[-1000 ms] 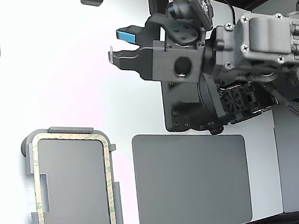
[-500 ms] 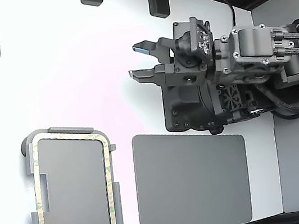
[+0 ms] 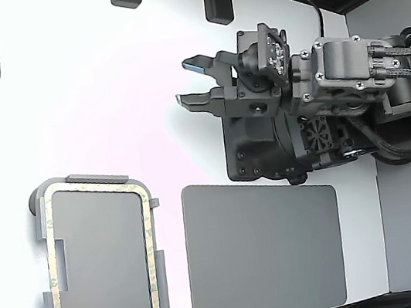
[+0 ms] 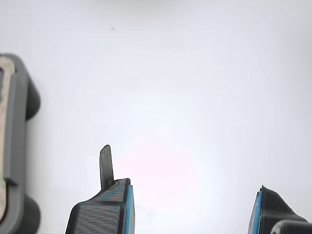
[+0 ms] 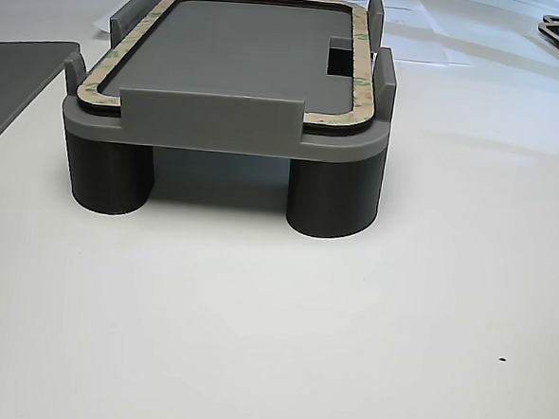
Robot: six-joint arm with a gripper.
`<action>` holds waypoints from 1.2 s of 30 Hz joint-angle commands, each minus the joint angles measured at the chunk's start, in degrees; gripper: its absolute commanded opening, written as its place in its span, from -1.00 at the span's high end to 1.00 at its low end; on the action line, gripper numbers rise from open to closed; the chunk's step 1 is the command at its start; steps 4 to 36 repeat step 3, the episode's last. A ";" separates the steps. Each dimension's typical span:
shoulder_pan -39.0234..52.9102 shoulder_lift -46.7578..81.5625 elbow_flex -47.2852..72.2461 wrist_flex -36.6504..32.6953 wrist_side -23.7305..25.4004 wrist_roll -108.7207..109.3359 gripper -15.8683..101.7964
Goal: Move top rectangular frame to the holder.
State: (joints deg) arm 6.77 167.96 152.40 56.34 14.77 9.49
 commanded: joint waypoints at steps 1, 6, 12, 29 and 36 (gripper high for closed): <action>-1.05 1.32 -1.32 -0.26 0.18 0.00 -0.97; -1.05 1.32 -1.32 -0.26 0.18 0.00 -0.97; -1.05 1.32 -1.32 -0.26 0.18 0.00 -0.97; -1.05 1.32 -1.32 -0.26 0.18 0.00 -0.97; -1.05 1.32 -1.32 -0.26 0.18 0.00 -0.97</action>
